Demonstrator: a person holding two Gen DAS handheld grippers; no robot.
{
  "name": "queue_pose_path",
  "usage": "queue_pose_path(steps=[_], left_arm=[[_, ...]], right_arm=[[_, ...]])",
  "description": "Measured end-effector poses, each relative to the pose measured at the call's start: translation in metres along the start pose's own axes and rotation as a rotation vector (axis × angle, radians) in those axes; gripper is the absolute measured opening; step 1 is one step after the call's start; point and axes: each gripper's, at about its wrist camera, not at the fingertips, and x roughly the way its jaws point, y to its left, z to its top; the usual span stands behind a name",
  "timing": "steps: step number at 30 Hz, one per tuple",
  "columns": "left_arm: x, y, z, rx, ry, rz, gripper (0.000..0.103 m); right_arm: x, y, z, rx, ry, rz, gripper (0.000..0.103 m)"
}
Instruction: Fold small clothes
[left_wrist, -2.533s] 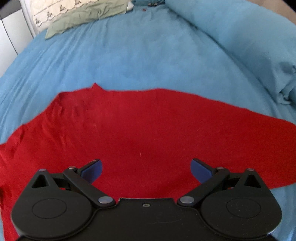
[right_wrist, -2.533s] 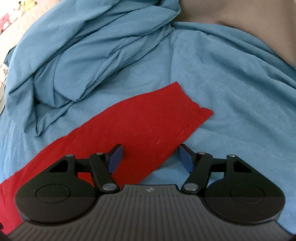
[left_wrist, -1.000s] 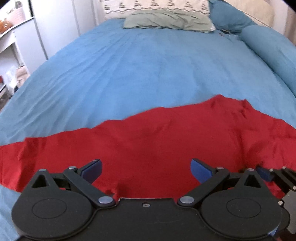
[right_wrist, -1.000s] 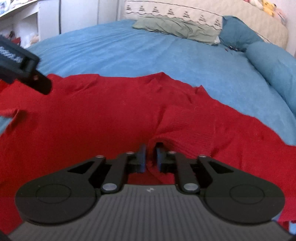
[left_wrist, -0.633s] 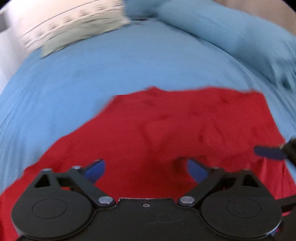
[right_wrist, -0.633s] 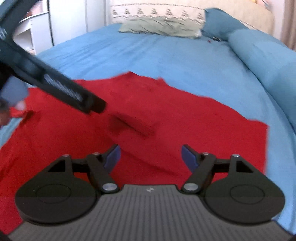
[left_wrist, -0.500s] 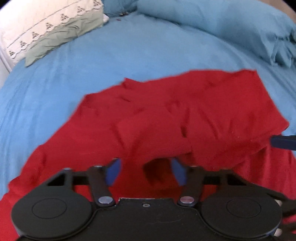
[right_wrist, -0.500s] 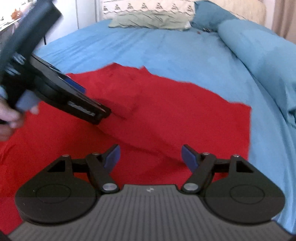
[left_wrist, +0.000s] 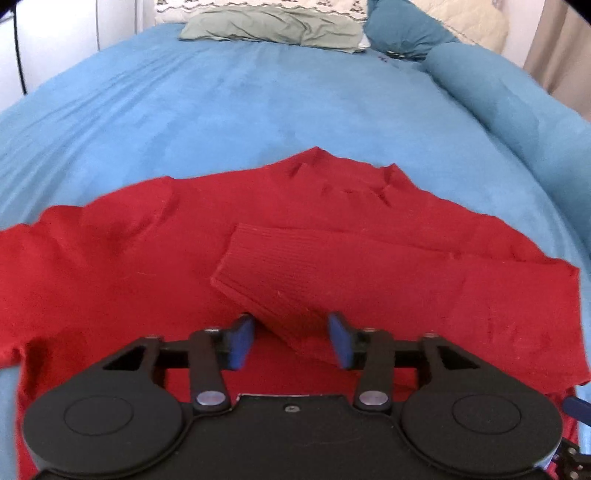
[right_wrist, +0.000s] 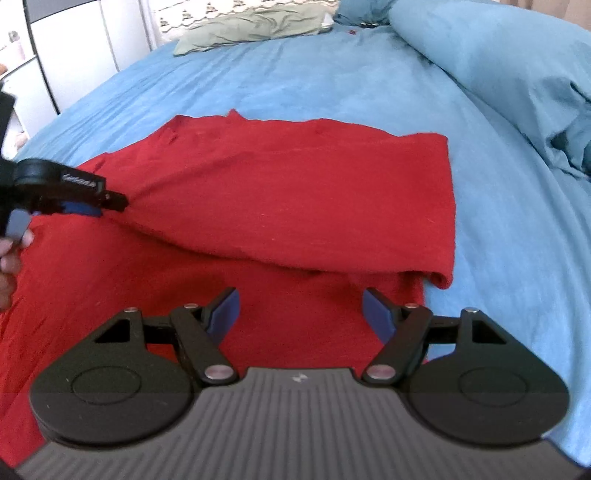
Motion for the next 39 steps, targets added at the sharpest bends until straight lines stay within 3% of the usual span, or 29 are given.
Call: queue_pose_path(steps=[2, 5, 6, 7, 8, 11, 14, 18, 21, 24, 29, 31, 33, 35, 36, 37, 39], left_arm=[[0.003, 0.003, 0.002, -0.039, -0.005, -0.041, 0.07], [0.003, 0.003, 0.011, -0.064, -0.024, -0.042, 0.066], [0.004, 0.005, 0.015, -0.075, -0.022, -0.028, 0.051], [0.007, 0.006, 0.018, -0.08, -0.015, -0.015, 0.019], [0.009, 0.009, 0.021, -0.083, -0.004, 0.004, 0.002], [-0.002, 0.022, 0.028, -0.134, -0.035, -0.022, 0.004], [-0.032, 0.032, 0.032, -0.124, -0.154, 0.05, 0.004], [-0.052, 0.065, 0.026, -0.158, -0.25, 0.144, 0.004], [-0.035, 0.092, 0.014, -0.195, -0.199, 0.147, 0.005], [-0.019, 0.102, 0.0, -0.204, -0.147, 0.151, 0.006], [-0.029, 0.109, -0.013, -0.219, -0.12, 0.198, 0.019], [-0.042, 0.117, -0.015, -0.214, -0.097, 0.25, 0.033], [-0.056, 0.124, -0.017, -0.174, -0.072, 0.324, 0.033], [-0.075, 0.123, -0.017, -0.119, -0.088, 0.328, 0.036], [-0.085, 0.116, -0.015, -0.068, -0.106, 0.295, 0.051], [-0.092, 0.11, -0.014, -0.024, -0.115, 0.265, 0.075], [-0.091, 0.088, -0.008, 0.073, -0.114, 0.199, 0.103]], right_arm=[[-0.001, -0.003, 0.0, 0.015, -0.001, -0.001, 0.09], [-0.001, -0.006, 0.0, 0.039, -0.003, -0.005, 0.093], [0.001, -0.006, 0.001, 0.048, -0.003, -0.005, 0.093], [0.003, -0.006, 0.002, 0.059, -0.002, -0.006, 0.094], [0.002, -0.006, 0.002, 0.071, 0.0, -0.007, 0.094], [0.003, -0.006, 0.006, 0.099, 0.001, -0.012, 0.095], [0.003, -0.008, 0.01, 0.124, -0.005, -0.013, 0.096], [0.008, -0.011, 0.017, 0.137, -0.016, -0.016, 0.1], [0.019, -0.018, 0.021, 0.132, -0.014, -0.045, 0.1], [0.029, -0.031, 0.021, 0.178, 0.013, -0.005, 0.1], [0.024, -0.035, 0.015, 0.181, 0.015, -0.005, 0.1], [0.022, -0.032, 0.016, 0.145, 0.03, -0.013, 0.1], [0.02, -0.028, 0.02, 0.106, 0.056, -0.018, 0.1], [0.01, -0.021, 0.03, 0.082, 0.06, -0.017, 0.1], [-0.001, -0.014, 0.037, 0.061, 0.027, 0.001, 0.101], [-0.009, -0.007, 0.041, 0.042, -0.003, 0.014, 0.102], [-0.015, 0.008, 0.053, 0.007, -0.047, 0.042, 0.103]])
